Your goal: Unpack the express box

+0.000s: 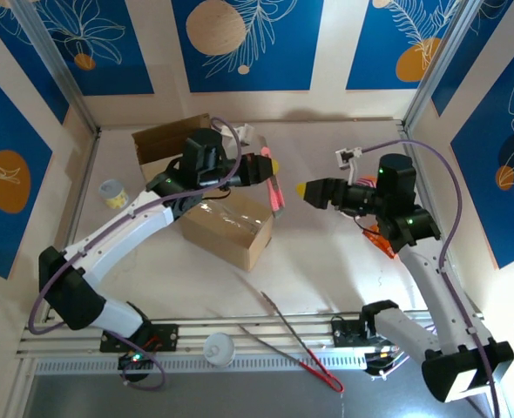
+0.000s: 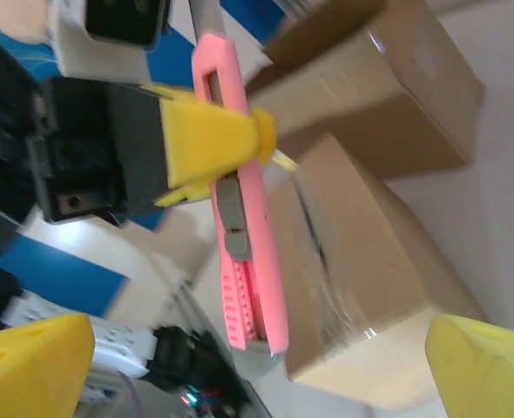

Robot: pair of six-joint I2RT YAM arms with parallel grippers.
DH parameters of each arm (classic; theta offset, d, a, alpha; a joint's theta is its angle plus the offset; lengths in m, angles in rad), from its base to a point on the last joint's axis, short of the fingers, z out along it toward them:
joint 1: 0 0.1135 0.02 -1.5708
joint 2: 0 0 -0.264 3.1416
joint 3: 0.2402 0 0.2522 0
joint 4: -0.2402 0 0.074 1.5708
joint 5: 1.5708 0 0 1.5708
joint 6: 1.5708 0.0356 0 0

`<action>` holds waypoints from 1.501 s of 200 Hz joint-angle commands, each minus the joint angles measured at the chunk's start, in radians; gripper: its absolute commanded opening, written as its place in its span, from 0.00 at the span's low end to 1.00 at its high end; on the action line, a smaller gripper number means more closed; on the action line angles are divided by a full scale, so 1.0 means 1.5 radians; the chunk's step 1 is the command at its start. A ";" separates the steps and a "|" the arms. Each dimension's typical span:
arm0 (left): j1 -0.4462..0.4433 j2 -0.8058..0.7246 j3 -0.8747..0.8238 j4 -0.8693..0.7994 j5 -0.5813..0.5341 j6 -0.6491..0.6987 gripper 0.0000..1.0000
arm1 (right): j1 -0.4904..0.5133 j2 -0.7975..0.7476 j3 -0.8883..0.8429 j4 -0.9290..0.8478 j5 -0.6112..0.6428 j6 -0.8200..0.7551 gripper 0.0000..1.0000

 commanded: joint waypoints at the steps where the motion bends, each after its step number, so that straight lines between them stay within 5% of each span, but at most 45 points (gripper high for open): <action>1: 0.002 -0.028 0.036 0.118 0.072 -0.037 0.00 | -0.005 0.003 -0.025 0.244 -0.169 0.127 0.98; 63: -0.001 -0.036 -0.013 0.262 0.075 -0.121 0.00 | 0.093 0.059 0.022 0.341 -0.064 0.168 0.90; 154: -0.002 -0.057 -0.063 0.315 0.044 -0.137 0.00 | 0.180 0.126 0.033 0.438 0.051 0.244 0.59; 300: -0.001 -0.076 -0.085 0.318 0.027 -0.131 0.00 | 0.188 0.112 -0.011 0.481 0.099 0.289 0.34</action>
